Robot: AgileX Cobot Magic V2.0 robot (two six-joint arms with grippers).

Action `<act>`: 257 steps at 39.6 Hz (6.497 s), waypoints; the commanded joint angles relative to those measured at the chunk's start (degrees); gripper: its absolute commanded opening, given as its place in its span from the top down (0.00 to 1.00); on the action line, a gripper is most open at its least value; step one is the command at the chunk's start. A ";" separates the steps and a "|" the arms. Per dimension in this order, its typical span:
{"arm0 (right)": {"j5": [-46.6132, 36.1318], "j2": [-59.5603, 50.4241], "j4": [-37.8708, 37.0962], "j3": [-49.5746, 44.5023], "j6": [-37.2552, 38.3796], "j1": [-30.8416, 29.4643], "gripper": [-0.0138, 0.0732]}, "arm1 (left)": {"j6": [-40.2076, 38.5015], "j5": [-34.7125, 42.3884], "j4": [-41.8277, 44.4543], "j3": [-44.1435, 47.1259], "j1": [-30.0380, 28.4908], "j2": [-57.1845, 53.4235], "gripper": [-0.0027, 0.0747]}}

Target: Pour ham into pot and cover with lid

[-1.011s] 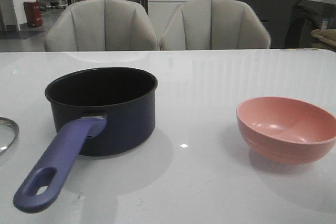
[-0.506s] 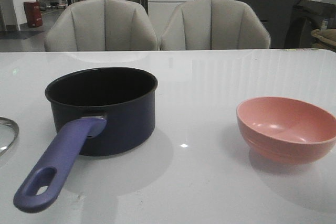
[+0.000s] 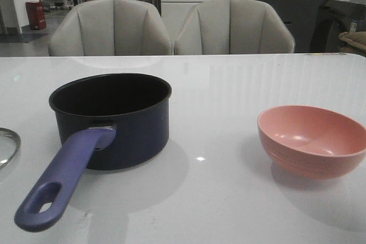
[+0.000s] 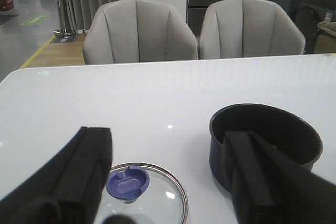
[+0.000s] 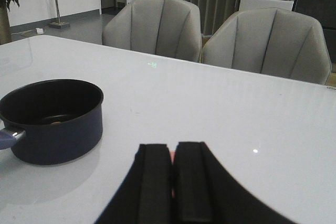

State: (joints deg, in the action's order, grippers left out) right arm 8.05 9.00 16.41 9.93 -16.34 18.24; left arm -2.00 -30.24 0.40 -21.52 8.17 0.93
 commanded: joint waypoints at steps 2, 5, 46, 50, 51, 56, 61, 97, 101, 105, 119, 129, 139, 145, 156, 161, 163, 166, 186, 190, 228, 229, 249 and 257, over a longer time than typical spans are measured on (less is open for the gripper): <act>-4.61 0.44 0.29 1.52 -0.18 -0.11 0.68 | -0.33 4.47 -0.09 -1.37 0.34 0.93 0.34; -4.61 0.44 0.29 1.52 -0.18 -0.11 0.68 | -0.33 4.62 -0.40 -1.37 0.34 0.93 0.34; -4.61 0.44 0.29 1.52 -0.18 -0.11 0.68 | -0.92 -13.19 -4.49 -25.30 0.34 47.95 0.10; -4.61 0.44 0.29 1.52 -0.18 -0.11 0.68 | -0.92 -16.46 -4.49 -28.87 0.34 54.60 0.10; -4.61 0.44 0.29 1.52 -0.18 -0.11 0.68 | -0.92 -16.58 -4.49 -29.78 0.34 55.71 0.10; -4.61 0.44 0.29 1.52 -0.18 -0.11 0.68 | -0.92 -16.69 -4.49 -33.28 0.34 61.21 0.10; -4.61 0.44 0.29 1.52 -0.18 -0.11 0.68 | -0.92 -18.77 -4.29 -37.25 -0.29 66.23 0.10; -4.61 0.44 0.29 1.52 -0.18 -0.11 0.68 | -0.25 -25.10 -5.66 -47.55 -6.59 91.13 0.11; -4.61 0.44 0.29 1.52 -0.18 -0.11 0.68 | -0.25 -25.92 -5.66 -49.05 -6.59 93.53 0.11; -4.61 0.44 0.29 1.52 -0.18 -0.11 0.68 | -0.25 -27.42 -4.47 -50.71 -6.59 95.67 0.11; -4.61 0.44 0.29 1.52 -0.18 -0.11 0.68 | -0.25 -27.76 -4.14 -51.77 -10.51 98.35 0.11; -4.61 0.44 0.29 1.52 -0.18 -0.11 0.68 | 2.41 -27.94 -5.19 -51.77 -11.28 98.35 0.11; -4.61 0.44 0.29 1.52 -0.18 -0.11 0.68 | 2.52 -28.46 -5.69 -51.77 -11.28 99.41 0.11; -4.61 0.44 0.29 1.52 -0.18 -0.11 0.68 | 2.52 -30.24 -5.69 -51.77 -11.28 102.77 0.11; -4.61 0.44 0.29 1.52 -0.18 -0.11 0.68 | 2.52 -28.44 -6.88 -51.77 -11.28 104.06 0.11; -4.61 0.44 0.29 1.52 -0.18 -0.11 0.68 | 2.52 -27.71 -6.88 -51.77 -11.28 104.06 0.11; -4.61 0.44 0.29 1.52 -0.18 -0.11 0.68 | 2.52 -27.56 -6.88 -51.77 -11.28 104.06 0.11; -4.61 0.44 0.29 1.52 -0.18 -0.11 0.68 | 2.52 -27.37 -6.88 -51.77 -11.28 104.06 0.11; -4.61 0.44 0.29 1.52 -0.18 -0.11 0.68 | 2.52 -28.44 -6.75 -51.77 -11.28 104.06 0.12; -4.61 0.44 0.29 1.52 -0.18 -0.11 0.68 | 2.52 -28.44 -6.75 -51.77 -11.28 104.06 0.17; -4.61 0.44 0.29 1.52 -0.18 -0.11 0.68 | 2.64 -29.27 -5.09 -54.37 -11.28 103.35 0.82; -4.61 0.44 0.29 1.52 -0.18 -0.11 0.68 | 2.64 -29.42 -5.09 -54.65 -11.28 103.26 0.82; -4.55 0.44 0.29 1.52 -0.18 -0.11 0.68 | 4.19 -36.56 -4.58 -63.80 -10.22 97.86 0.82; -4.55 0.44 0.29 1.52 -0.18 -0.11 0.68 | 5.50 -38.97 -4.36 -67.26 -4.92 97.86 0.82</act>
State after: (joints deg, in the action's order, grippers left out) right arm 7.85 9.00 16.41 9.93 -16.34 18.24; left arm 3.05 -68.29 -2.76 -85.63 1.00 102.03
